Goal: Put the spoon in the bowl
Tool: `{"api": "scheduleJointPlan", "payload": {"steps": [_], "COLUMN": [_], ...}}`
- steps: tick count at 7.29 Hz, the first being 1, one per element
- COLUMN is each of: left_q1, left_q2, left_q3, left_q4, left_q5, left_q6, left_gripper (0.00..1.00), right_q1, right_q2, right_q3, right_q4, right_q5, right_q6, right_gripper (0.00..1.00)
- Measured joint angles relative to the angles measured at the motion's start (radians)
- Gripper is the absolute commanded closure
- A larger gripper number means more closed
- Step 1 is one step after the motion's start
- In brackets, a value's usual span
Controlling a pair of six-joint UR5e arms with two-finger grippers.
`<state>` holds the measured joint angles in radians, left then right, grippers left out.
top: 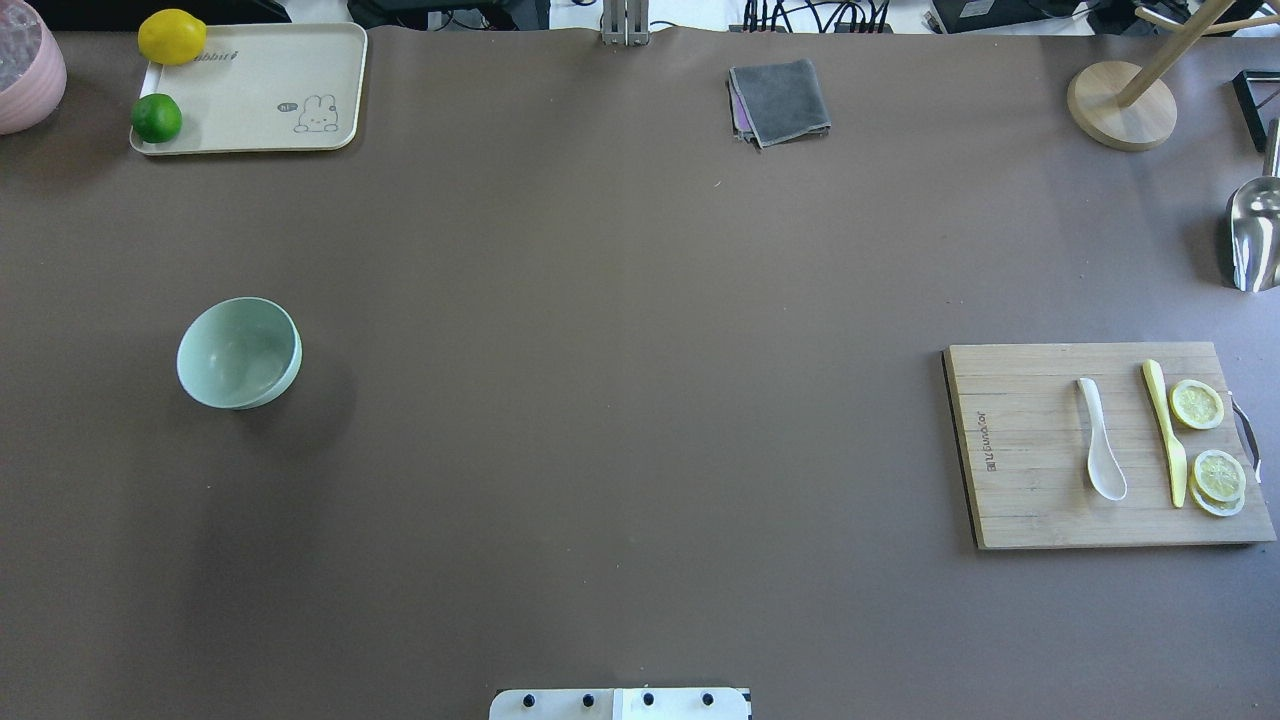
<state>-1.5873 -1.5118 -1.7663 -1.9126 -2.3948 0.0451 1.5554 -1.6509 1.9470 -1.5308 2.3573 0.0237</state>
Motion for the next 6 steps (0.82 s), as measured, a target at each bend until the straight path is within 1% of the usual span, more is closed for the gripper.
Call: {"api": "scheduleJointPlan", "payload": {"steps": [2, 3, 5, 6], "left_q1": [0.005, 0.029, 0.1, 0.116], "left_q2": [-0.031, -0.046, -0.079, -0.084], "left_q3": [0.02, 0.031, 0.059, 0.064], "left_q4": [-0.06, -0.087, -0.108, -0.11], "left_q5": [-0.001, 0.001, 0.003, 0.004], "left_q6": [-0.023, -0.045, -0.069, -0.081], "left_gripper": [0.02, 0.02, 0.02, 0.02], "right_q1": [-0.015, -0.061, -0.216, -0.298], "right_q2": [0.001, 0.01, 0.023, 0.023], "right_q3": [-0.028, -0.036, -0.046, -0.056], "right_q4": [0.092, 0.118, 0.198, 0.247], "right_q5": [-0.006, -0.027, -0.123, -0.173], "right_q6": [0.035, 0.115, 0.367, 0.476], "right_gripper": [0.0, 0.0, 0.0, 0.0]}}
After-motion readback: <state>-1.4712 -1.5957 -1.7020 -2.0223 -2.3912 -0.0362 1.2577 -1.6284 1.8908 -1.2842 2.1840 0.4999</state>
